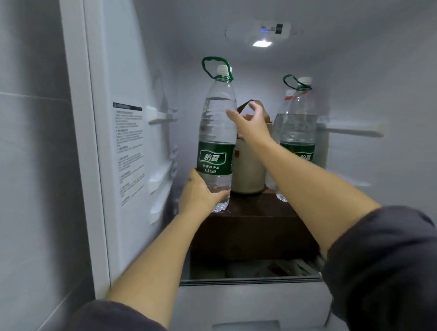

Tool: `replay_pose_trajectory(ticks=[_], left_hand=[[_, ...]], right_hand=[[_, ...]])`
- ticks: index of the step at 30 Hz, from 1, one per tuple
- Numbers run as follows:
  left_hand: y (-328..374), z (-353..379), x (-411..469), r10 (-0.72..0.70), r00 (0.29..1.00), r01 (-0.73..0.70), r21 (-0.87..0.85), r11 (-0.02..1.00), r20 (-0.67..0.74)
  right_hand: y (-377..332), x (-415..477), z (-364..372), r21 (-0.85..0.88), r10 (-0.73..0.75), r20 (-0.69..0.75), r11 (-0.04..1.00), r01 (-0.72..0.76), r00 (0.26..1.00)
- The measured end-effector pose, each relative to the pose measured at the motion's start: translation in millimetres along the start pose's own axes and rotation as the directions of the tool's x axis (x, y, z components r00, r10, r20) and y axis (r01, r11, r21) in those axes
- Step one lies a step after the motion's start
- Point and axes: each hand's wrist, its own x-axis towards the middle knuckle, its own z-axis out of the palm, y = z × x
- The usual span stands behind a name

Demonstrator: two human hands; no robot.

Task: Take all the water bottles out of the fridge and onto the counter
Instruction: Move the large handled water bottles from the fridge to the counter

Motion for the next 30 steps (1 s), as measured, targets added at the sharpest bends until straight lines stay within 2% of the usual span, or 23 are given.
replay_pose_trajectory(ticks=[6,11,15,18,21,28,30], left_hand=[[-1,1,-3,0.023,1.0,-0.023,-0.049,0.999,-0.006],[-2,5,-14,0.113,0.992,-0.115,-0.028,0.993,-0.063],[-4,9,-15,0.121,0.993,-0.12,-0.107,0.987,0.0],[-2,13,-15,0.099,0.993,-0.087,-0.173,0.981,0.06],[1,14,-16,0.12,0.992,-0.114,-0.144,0.983,0.034],[16,13,-48,0.286,0.958,-0.286,-0.06,0.956,-0.003],[18,14,-63,0.324,0.946,-0.324,-0.024,0.946,0.003]], right_hand=[[-36,22,22,-0.072,0.017,0.089,0.997,-0.011,0.996],[-43,5,-7,-0.135,0.025,0.05,0.991,-0.018,0.998],[-56,-16,-45,-0.078,0.083,0.067,0.994,-0.078,0.994],[-61,-34,-66,0.051,0.089,-0.058,0.995,-0.086,0.994],[-62,-59,-77,0.171,0.117,-0.201,0.982,-0.083,0.972],[-85,-118,-95,0.206,-0.152,-0.324,0.952,0.227,0.934],[-92,-132,-99,0.226,-0.183,-0.325,0.938,0.264,0.928]])
